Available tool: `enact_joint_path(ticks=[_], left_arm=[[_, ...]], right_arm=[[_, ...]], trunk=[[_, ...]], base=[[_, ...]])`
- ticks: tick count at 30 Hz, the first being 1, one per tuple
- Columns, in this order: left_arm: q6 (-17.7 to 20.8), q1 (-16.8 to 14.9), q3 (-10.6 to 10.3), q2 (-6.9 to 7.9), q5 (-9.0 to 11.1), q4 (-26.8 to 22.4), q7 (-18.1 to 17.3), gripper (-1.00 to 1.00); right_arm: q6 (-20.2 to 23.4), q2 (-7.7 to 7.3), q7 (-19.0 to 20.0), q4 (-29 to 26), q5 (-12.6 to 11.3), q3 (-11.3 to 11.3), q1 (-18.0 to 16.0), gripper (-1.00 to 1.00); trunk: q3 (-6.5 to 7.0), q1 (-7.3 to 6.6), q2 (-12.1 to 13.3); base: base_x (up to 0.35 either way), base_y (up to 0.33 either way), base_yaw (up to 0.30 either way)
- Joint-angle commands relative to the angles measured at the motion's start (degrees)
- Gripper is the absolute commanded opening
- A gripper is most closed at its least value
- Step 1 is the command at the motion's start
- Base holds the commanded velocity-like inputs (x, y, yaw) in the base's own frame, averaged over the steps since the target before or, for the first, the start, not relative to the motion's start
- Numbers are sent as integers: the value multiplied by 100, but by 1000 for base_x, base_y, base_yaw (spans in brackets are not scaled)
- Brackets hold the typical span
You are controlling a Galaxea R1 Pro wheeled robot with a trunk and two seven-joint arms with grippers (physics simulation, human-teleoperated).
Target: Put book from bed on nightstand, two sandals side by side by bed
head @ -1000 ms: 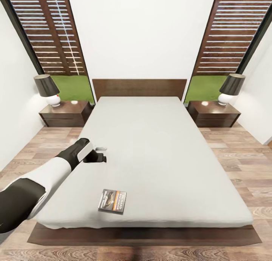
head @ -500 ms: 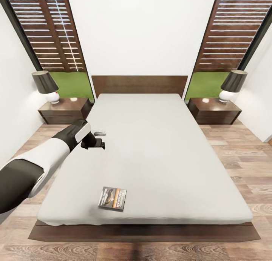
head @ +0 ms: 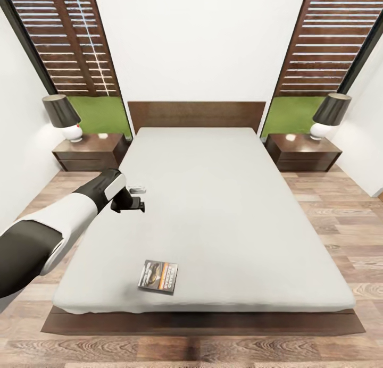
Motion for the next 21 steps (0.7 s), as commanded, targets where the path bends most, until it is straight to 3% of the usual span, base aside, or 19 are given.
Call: enact_joint_path(ticks=[1,10,21], left_arm=[[19,-4,-31,4,62,2,46,100],[19,-9,-37,0,57,44,49,100],[19,-9,-39,3,37,52,56,100]], right_arm=[[6,0,-23,18,58,-48,-9,100],[2,14,-22,15,77,-48,-9,100],[-11,20,-23,17,349,-54,0,100]], trunk=[[-19,3,-11],[-101,3,-11],[-129,3,-11]], base=[[0,0,0],[0,0,0],[0,0,0]])
